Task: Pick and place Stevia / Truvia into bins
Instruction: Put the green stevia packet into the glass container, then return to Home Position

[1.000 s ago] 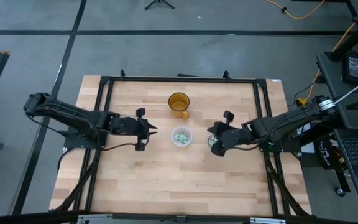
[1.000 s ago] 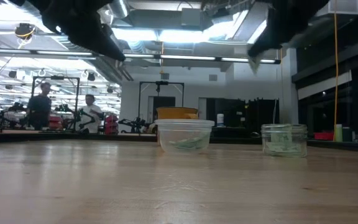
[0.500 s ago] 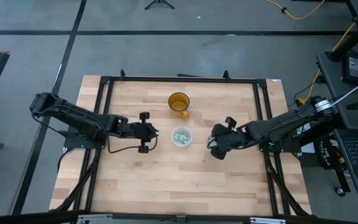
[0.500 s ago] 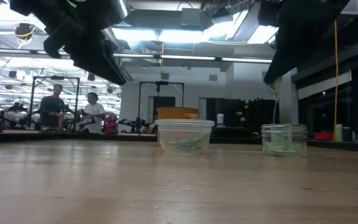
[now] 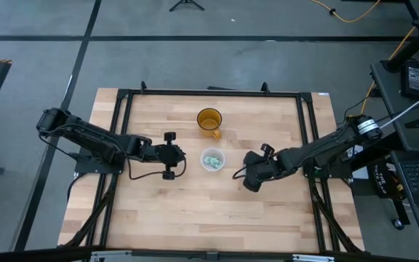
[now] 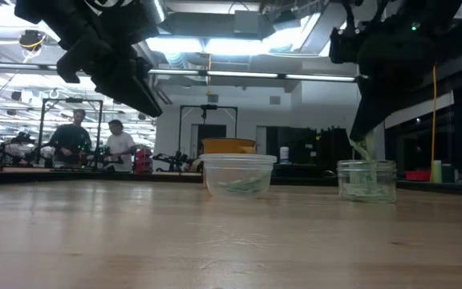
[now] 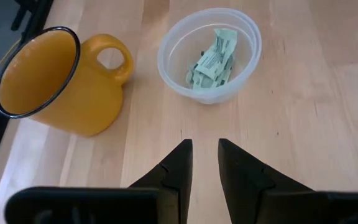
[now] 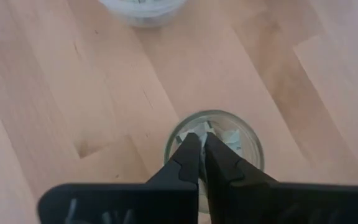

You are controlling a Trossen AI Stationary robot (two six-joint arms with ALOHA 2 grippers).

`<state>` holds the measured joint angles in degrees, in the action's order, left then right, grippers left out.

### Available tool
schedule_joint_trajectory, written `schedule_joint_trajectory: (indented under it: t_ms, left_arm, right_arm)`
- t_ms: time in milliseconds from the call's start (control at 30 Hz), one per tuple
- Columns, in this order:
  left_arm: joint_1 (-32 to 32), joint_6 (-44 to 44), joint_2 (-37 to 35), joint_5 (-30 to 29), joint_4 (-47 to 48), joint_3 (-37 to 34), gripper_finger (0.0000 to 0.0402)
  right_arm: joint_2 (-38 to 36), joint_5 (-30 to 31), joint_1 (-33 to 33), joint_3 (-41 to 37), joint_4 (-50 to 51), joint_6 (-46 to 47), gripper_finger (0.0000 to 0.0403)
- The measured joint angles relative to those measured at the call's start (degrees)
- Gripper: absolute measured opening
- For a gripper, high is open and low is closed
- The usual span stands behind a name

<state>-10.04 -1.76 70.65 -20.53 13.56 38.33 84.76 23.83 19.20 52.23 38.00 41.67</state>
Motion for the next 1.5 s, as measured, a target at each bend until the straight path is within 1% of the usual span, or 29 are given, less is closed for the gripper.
schedule_joint_trajectory:
  t_ms: [367,700,933,1067,1233,1333,1400,1500]
  left_arm:
    - [0.0,0.1,0.0,-0.6,0.0,0.0,0.0066]
    - [0.0,0.1,0.0,-0.6,0.0,0.0,0.0063]
    - [0.0,0.1,0.0,-0.6,0.0,0.0,0.0061]
    - [0.0,0.1,0.0,-0.6,0.0,0.0,0.0061]
    - [0.0,0.1,-0.1,-0.6,-0.1,0.0,0.0061]
    - [0.0,0.1,-0.5,-0.6,-0.1,0.1,0.0061]
    - [0.0,0.1,-0.6,-0.6,-0.1,0.1,0.0061]
    - [0.0,0.0,-0.6,-0.6,-0.2,0.1,0.0061]
  right_arm:
    - [3.6,-1.3,0.0,0.0,-0.3,0.3,0.0004]
    - [3.7,-1.6,0.0,0.0,1.4,0.4,0.0046]
    - [3.7,-1.6,0.0,0.0,1.5,1.2,0.0050]
    - [3.5,-1.7,0.0,0.2,2.0,-2.7,0.0052]
    - [1.7,-1.0,0.0,3.2,4.7,-3.9,0.0052]
    - [-0.2,-0.7,0.1,5.1,4.9,-8.3,0.0052]
    - [-1.8,-0.4,0.2,5.2,4.8,-11.9,0.0046]
    - [-4.4,0.6,0.2,5.0,3.8,-15.5,0.0024]
